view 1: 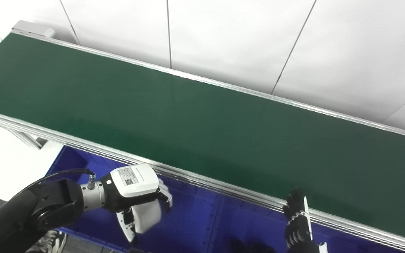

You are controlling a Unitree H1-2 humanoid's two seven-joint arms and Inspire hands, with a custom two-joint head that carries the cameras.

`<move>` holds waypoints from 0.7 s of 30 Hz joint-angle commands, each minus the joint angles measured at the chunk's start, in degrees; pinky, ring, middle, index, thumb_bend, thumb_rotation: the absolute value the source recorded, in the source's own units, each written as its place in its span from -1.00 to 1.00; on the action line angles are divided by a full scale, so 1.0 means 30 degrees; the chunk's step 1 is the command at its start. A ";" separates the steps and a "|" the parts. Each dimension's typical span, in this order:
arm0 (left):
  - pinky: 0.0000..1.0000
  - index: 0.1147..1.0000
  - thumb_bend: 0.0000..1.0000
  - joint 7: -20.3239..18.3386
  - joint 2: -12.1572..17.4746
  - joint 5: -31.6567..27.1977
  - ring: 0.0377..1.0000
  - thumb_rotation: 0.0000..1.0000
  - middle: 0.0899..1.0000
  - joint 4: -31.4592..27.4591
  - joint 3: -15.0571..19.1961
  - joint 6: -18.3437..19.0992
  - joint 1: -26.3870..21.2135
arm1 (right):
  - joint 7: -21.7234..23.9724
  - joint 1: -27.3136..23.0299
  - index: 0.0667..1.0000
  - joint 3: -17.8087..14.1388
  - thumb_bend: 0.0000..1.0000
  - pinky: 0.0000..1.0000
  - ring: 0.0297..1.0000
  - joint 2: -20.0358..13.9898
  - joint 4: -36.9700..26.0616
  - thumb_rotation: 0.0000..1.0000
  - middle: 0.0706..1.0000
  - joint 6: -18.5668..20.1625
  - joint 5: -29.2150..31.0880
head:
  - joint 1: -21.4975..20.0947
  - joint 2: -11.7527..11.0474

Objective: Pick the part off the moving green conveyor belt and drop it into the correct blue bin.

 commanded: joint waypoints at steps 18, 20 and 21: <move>0.85 1.00 0.97 0.3360 -0.5009 -0.9867 1.00 0.86 1.00 -0.7154 0.1725 0.0765 0.5417 | 0.0102 -0.0029 1.00 -0.0185 0.81 0.92 0.97 0.0126 -0.0446 1.00 0.98 0.0244 -0.0228 | -0.1142 0.0603; 0.96 1.00 0.97 0.4394 -0.6997 -1.0916 1.00 0.90 1.00 -0.7578 0.1309 0.1075 0.6260 | 0.0038 -0.0058 1.00 -0.0060 0.80 0.89 0.97 0.0347 -0.0441 1.00 0.97 0.0352 -0.0504 | -0.2756 0.0878; 0.97 1.00 0.97 0.4869 -0.8118 -1.0892 1.00 0.90 1.00 -0.7732 0.1273 0.1537 0.6815 | -0.0053 -0.0081 1.00 0.0023 0.80 0.89 0.97 0.0530 -0.0388 1.00 0.97 0.0340 -0.0764 | -0.3829 0.0978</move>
